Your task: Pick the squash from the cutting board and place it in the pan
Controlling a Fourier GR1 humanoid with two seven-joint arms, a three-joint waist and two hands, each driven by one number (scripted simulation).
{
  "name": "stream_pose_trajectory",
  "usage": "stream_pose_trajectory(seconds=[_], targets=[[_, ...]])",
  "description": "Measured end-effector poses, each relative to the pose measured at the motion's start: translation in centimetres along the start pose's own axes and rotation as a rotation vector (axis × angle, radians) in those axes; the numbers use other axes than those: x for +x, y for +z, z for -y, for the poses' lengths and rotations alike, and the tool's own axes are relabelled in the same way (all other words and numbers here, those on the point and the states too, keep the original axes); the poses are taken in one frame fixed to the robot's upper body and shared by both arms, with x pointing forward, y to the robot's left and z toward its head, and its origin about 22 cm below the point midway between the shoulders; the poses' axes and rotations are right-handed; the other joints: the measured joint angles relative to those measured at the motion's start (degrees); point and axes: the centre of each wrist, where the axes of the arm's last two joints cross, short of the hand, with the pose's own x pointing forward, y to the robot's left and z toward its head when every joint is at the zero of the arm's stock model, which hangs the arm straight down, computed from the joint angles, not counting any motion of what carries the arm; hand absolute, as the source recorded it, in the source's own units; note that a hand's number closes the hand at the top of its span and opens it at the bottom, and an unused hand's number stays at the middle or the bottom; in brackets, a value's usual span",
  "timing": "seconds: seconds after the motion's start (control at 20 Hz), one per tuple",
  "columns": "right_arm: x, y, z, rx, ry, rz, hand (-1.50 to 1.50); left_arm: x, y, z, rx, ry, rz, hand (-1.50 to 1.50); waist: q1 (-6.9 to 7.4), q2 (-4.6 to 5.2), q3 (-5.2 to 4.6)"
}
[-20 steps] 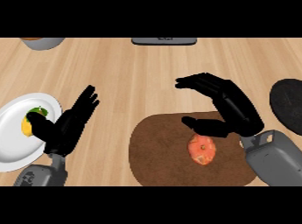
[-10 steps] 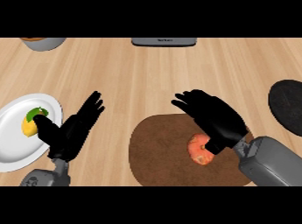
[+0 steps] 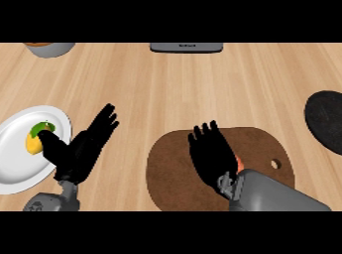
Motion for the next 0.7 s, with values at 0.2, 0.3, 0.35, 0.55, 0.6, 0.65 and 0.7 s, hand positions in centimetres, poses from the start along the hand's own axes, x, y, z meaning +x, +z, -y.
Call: stream_pose_trajectory(seconds=[0.2,0.3,0.35,0.55,0.6,0.65,0.7], targets=[[4.3,0.3,0.2,0.09,0.04,-0.005,-1.5,0.0,-0.1,-0.3,0.008,0.001,-0.004,0.0,-0.44,0.2,0.12],[5.7,0.4,0.5,0.114,0.032,-0.004,-1.5,0.0,0.1,-0.6,0.008,-0.001,0.0,0.0,-0.48,0.25,0.16],[6.1,0.2,0.9,0.124,0.026,-0.005,-1.5,-0.3,0.1,-0.4,0.008,0.001,-0.004,0.0,-0.46,0.31,0.19],[7.6,0.1,0.5,0.145,0.023,-0.03,-1.5,0.0,0.1,-0.2,0.006,0.008,0.001,0.0,-0.47,0.42,0.25],[7.6,0.0,0.5,0.149,0.027,-0.043,-1.5,-0.1,0.1,0.0,0.007,0.005,0.004,0.0,-0.47,0.44,0.26],[7.7,-0.1,0.4,0.151,0.034,-0.053,-1.5,-0.3,0.2,-0.4,0.006,0.007,0.001,0.0,-0.46,0.47,0.27],[7.9,0.2,0.2,0.15,0.04,-0.061,-1.5,-0.4,0.2,-0.4,0.007,0.008,0.002,0.0,-0.52,0.47,0.27]])
